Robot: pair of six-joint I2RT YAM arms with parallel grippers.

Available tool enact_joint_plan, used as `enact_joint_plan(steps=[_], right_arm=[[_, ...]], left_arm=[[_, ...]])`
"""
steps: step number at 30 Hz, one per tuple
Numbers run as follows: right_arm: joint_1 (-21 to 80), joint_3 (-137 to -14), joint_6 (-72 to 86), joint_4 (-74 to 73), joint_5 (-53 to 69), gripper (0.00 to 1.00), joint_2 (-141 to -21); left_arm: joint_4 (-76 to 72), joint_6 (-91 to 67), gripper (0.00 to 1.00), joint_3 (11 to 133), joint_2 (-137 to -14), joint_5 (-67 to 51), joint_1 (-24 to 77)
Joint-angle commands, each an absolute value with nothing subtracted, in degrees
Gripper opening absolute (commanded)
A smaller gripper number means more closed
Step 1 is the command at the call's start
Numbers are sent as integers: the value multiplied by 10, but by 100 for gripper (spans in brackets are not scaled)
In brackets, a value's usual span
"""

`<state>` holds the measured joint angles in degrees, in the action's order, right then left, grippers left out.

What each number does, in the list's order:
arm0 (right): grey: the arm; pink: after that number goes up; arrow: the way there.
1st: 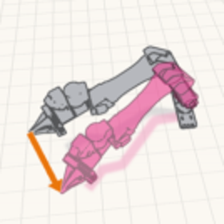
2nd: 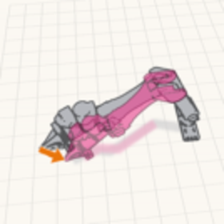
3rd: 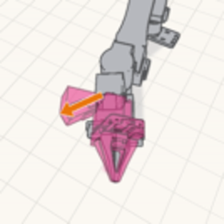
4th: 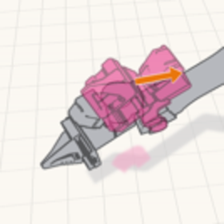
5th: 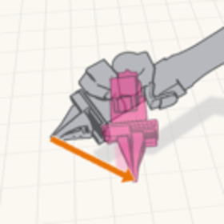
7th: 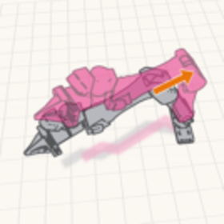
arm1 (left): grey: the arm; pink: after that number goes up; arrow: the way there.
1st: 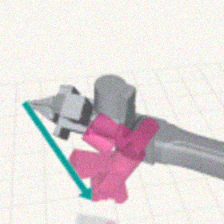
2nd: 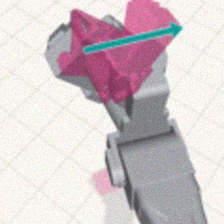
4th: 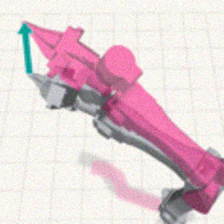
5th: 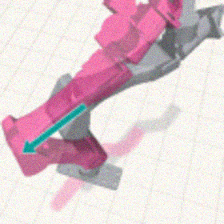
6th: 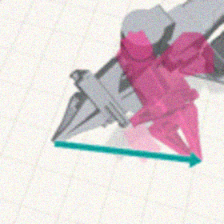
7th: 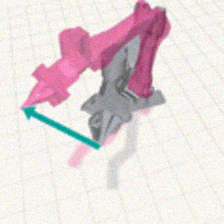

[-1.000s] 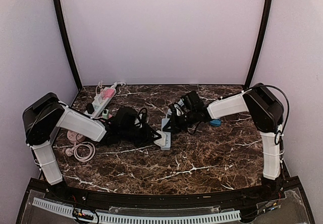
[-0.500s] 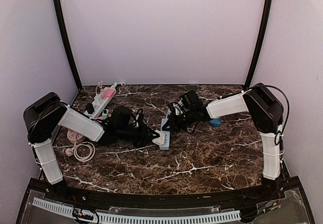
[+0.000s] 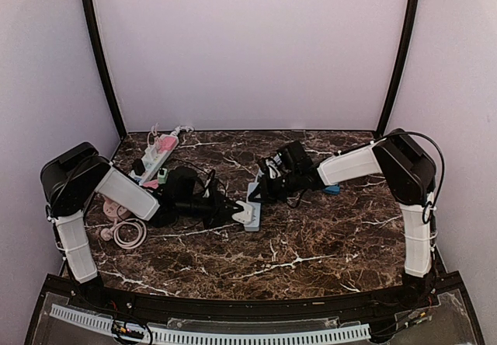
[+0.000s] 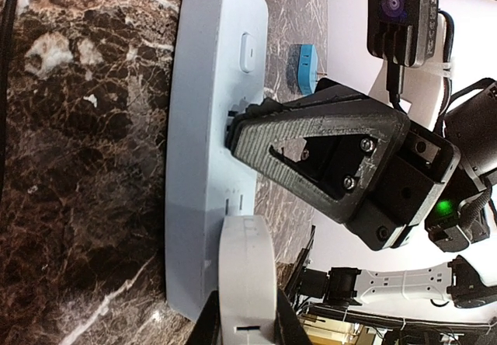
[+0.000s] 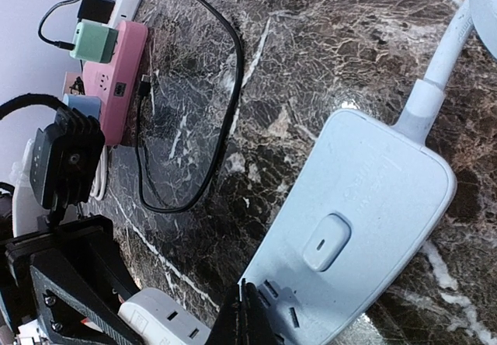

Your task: Pull the plug off the socket

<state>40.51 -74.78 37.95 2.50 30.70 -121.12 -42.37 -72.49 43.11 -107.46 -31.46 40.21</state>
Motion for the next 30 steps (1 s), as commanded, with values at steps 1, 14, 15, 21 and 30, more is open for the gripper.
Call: enact_joint_plan(steps=[1, 14, 15, 21, 30], right_arm=[[417, -712, 369, -30, 267, 0, -1253], [417, -696, 378, 4, 287, 0, -1258], [416, -695, 377, 12, 290, 0, -1255], [413, -730, 361, -26, 298, 0, -1203], [380, -771, 365, -61, 308, 8, -1099]], left_arm=[[-537, -760, 0, 440, -1058, -400, 409], [-587, -766, 0, 426, -1062, -408, 408], [-582, -764, 0, 426, -1060, -407, 407], [-492, -702, 0, 426, -1022, -400, 394], [-32, -409, 0, 557, -879, -266, 393]])
